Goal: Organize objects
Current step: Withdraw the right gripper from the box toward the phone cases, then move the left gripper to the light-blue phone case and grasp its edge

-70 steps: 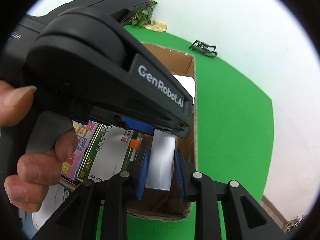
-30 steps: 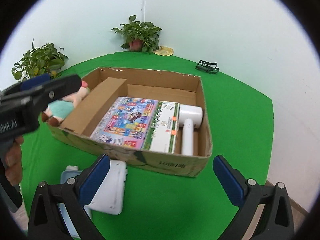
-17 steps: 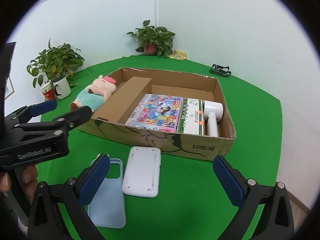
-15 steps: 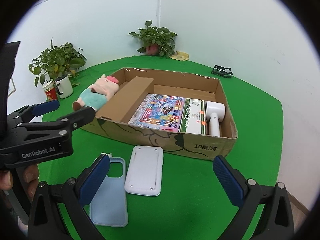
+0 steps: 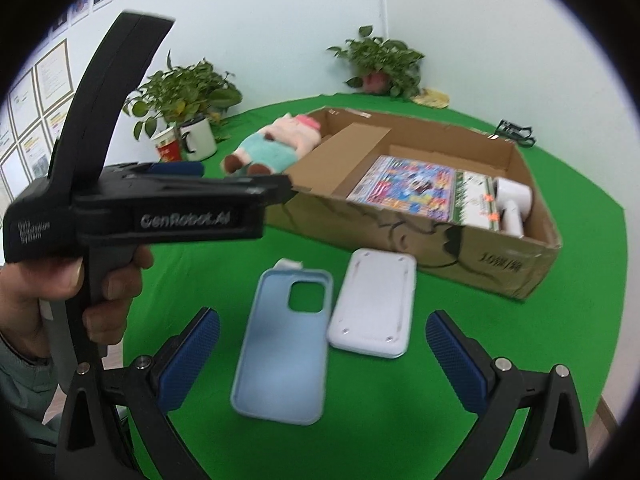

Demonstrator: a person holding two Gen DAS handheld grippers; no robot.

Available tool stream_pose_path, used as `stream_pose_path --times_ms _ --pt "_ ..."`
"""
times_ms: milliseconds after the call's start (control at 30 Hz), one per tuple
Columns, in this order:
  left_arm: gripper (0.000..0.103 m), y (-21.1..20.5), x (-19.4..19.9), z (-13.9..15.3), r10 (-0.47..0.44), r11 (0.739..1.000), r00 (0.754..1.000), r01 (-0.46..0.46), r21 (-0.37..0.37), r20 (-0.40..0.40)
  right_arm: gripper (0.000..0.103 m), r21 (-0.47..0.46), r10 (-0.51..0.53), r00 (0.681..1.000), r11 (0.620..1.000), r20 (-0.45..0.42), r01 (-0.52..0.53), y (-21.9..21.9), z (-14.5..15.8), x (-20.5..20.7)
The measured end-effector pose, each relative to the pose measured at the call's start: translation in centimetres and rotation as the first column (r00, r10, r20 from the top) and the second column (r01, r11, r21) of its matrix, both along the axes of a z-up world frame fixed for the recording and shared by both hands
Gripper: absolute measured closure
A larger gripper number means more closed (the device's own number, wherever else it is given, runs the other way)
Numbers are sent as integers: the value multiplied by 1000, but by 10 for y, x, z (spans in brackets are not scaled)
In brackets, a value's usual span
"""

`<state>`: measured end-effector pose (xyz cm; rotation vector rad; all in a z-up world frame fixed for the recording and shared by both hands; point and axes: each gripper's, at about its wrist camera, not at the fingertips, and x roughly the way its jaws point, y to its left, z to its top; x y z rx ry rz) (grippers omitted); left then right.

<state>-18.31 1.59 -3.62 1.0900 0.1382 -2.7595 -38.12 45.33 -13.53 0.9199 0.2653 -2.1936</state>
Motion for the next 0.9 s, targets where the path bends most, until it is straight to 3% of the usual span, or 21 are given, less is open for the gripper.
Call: stream_pose_path --times_ms 167,300,400,467,567,733,900 --pt "1 -4 5 -24 -16 1000 997 15 17 69 1 45 -19 994 999 107 14 -9 -26 -12" --pt "4 -11 18 -50 -32 998 985 21 64 167 4 63 -58 989 997 133 50 2 -36 -16" --pt "6 -9 28 -66 -59 994 973 36 106 224 22 65 -64 988 996 143 55 9 -39 -15" --pt "17 -8 32 -77 -77 989 962 39 146 263 41 73 -58 986 996 155 47 9 -42 -14" --pt "24 -8 36 -90 -91 977 950 27 210 300 54 75 -19 985 997 172 6 1 -47 -9" --pt "34 -3 40 -99 -118 971 943 44 236 311 62 50 33 971 998 239 -46 -10 -57 -1" --pt "44 -4 39 -99 -123 969 944 48 240 307 63 -19 87 958 996 272 -85 -13 -55 6"
